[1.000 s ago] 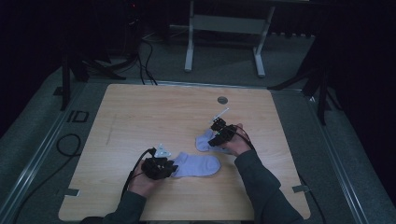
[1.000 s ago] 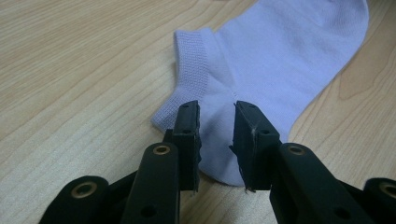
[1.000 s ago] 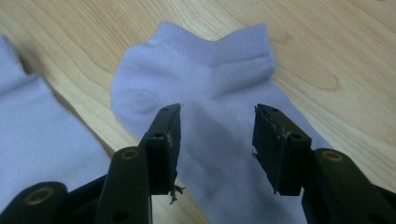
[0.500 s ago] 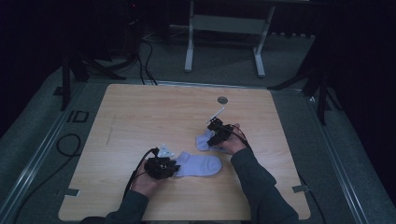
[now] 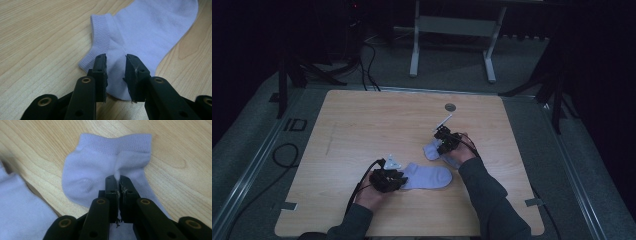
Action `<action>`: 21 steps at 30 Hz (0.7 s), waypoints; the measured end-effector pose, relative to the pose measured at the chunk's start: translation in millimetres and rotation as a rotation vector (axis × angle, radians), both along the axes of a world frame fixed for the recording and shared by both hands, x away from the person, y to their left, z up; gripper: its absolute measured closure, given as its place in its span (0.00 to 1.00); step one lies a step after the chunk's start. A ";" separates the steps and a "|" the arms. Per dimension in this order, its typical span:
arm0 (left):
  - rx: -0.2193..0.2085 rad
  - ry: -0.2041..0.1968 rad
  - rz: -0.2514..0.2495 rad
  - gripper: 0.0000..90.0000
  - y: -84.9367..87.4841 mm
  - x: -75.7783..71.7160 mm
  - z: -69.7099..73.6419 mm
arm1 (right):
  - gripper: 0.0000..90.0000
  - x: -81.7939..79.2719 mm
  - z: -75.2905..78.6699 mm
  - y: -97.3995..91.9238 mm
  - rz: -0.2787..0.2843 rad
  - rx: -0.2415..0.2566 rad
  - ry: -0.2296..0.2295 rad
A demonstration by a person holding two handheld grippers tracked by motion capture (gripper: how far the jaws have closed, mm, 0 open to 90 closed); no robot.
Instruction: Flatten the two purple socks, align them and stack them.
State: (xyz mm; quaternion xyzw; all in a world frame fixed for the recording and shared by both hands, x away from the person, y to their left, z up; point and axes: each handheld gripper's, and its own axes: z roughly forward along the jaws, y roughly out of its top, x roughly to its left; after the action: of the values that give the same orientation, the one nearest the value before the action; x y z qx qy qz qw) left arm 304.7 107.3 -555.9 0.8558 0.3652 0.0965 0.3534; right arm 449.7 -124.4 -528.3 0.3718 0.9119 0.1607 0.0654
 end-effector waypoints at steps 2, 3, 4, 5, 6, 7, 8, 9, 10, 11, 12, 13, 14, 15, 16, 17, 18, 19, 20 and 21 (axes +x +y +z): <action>-0.003 0.002 -0.001 0.78 0.0 0.1 0.0 | 0.96 -2.3 2.6 -0.8 0.005 0.006 -0.009; -0.005 0.003 0.000 0.78 -0.2 0.1 -0.1 | 0.96 -3.7 4.9 -1.1 0.006 0.012 -0.014; -0.006 0.004 0.000 0.78 -0.4 -0.1 -0.1 | 0.96 -5.1 7.7 -1.5 0.010 0.017 -0.021; -0.006 0.004 0.000 0.78 -0.4 -0.1 -0.1 | 0.96 -6.5 10.7 -2.0 0.017 0.023 -0.029; -0.006 0.004 0.000 0.78 -0.5 -0.2 -0.1 | 0.96 -8.3 14.0 -2.9 0.024 0.027 -0.039; -0.008 0.003 0.001 0.78 -0.7 -0.4 -0.2 | 0.96 -10.7 17.7 -3.8 0.025 0.032 -0.046; -0.009 0.003 0.001 0.78 -0.8 -0.5 -0.3 | 0.96 -13.1 21.4 -5.1 0.029 0.039 -0.055; -0.008 0.003 0.000 0.78 -0.6 -0.4 -0.2 | 0.96 -15.4 25.2 -6.6 0.034 0.048 -0.066; -0.008 0.003 0.000 0.78 -0.6 -0.4 -0.2 | 0.96 -15.4 25.2 -6.6 0.034 0.048 -0.066; -0.007 0.004 -0.001 0.78 -0.5 -0.4 -0.2 | 0.96 -18.3 30.1 -8.9 0.039 0.061 -0.079; -0.009 0.005 0.000 0.78 -0.6 -0.4 -0.2 | 0.96 -21.7 37.0 -12.5 0.044 0.075 -0.094; -0.008 0.005 -0.002 0.77 -0.5 -0.4 -0.1 | 0.96 -23.5 40.7 -14.7 0.043 0.085 -0.103; -0.010 0.005 -0.001 0.77 -0.5 -0.4 -0.3 | 0.96 -24.9 44.2 -16.9 0.043 0.094 -0.111; -0.010 0.006 -0.002 0.77 -0.4 -0.3 -0.3 | 0.96 -26.3 47.4 -19.2 0.046 0.104 -0.119; -0.010 0.006 -0.002 0.77 -0.4 -0.3 -0.3 | 0.96 -28.0 50.8 -21.4 0.046 0.113 -0.126; -0.013 0.010 -0.005 0.77 0.2 0.2 -0.3 | 0.96 -29.7 54.0 -23.8 0.049 0.124 -0.134; -0.016 0.013 -0.005 0.77 0.7 0.6 -0.2 | 0.96 -32.1 57.1 -25.8 0.049 0.136 -0.138; -0.016 0.013 -0.005 0.77 0.7 0.6 -0.2 | 0.96 -34.9 60.2 -27.5 0.050 0.146 -0.142; -0.017 0.014 -0.003 0.77 0.7 0.4 -0.2 | 0.96 -37.9 63.3 -29.4 0.059 0.152 -0.153; -0.017 0.014 -0.003 0.77 0.7 0.4 -0.2 | 0.96 -41.4 66.4 -30.7 0.062 0.159 -0.163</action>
State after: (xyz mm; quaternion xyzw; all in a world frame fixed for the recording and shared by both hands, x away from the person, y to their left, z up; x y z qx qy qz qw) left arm 305.1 107.9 -556.1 0.8541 0.3671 0.0867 0.3581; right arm 408.2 -155.2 -461.9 0.3329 0.8991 0.2641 0.1048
